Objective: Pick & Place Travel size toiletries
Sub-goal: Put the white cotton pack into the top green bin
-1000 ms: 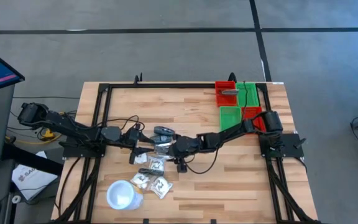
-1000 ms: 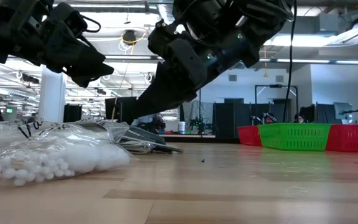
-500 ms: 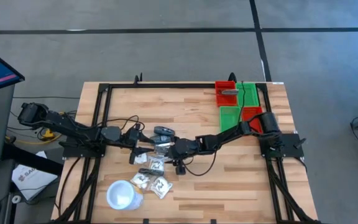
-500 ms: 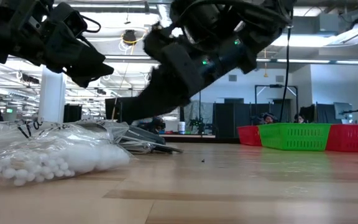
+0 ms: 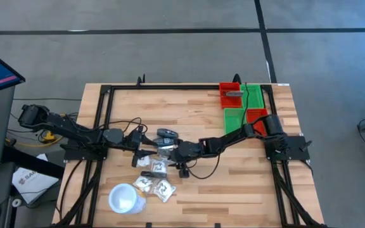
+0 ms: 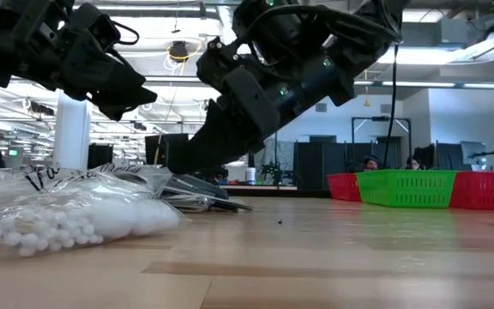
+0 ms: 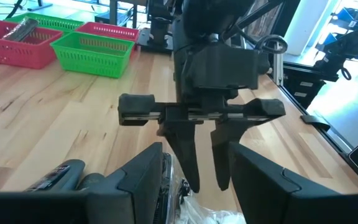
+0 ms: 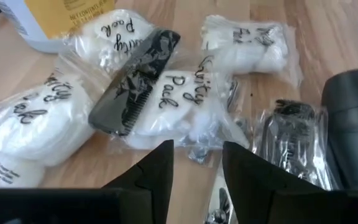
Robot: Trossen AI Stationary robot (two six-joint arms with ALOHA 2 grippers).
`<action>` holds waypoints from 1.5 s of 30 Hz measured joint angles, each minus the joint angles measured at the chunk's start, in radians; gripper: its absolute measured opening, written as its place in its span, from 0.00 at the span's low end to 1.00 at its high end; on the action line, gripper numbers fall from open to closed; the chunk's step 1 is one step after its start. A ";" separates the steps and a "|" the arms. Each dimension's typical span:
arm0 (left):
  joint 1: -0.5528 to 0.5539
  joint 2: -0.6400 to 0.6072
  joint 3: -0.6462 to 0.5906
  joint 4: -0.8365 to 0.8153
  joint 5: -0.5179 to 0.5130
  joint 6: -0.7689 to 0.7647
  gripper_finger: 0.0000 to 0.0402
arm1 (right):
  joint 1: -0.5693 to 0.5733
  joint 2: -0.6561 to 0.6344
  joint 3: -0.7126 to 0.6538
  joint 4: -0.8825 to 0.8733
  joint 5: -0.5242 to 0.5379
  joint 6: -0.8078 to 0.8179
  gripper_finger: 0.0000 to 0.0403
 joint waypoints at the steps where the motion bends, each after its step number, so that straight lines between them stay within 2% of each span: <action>1: 0.000 0.000 0.000 0.000 0.000 0.000 0.44 | -0.001 0.000 0.000 0.009 0.000 -0.003 0.32; 45: 0.000 0.000 0.000 0.001 0.000 0.007 0.44 | -0.024 0.019 0.000 0.077 0.015 -0.027 0.32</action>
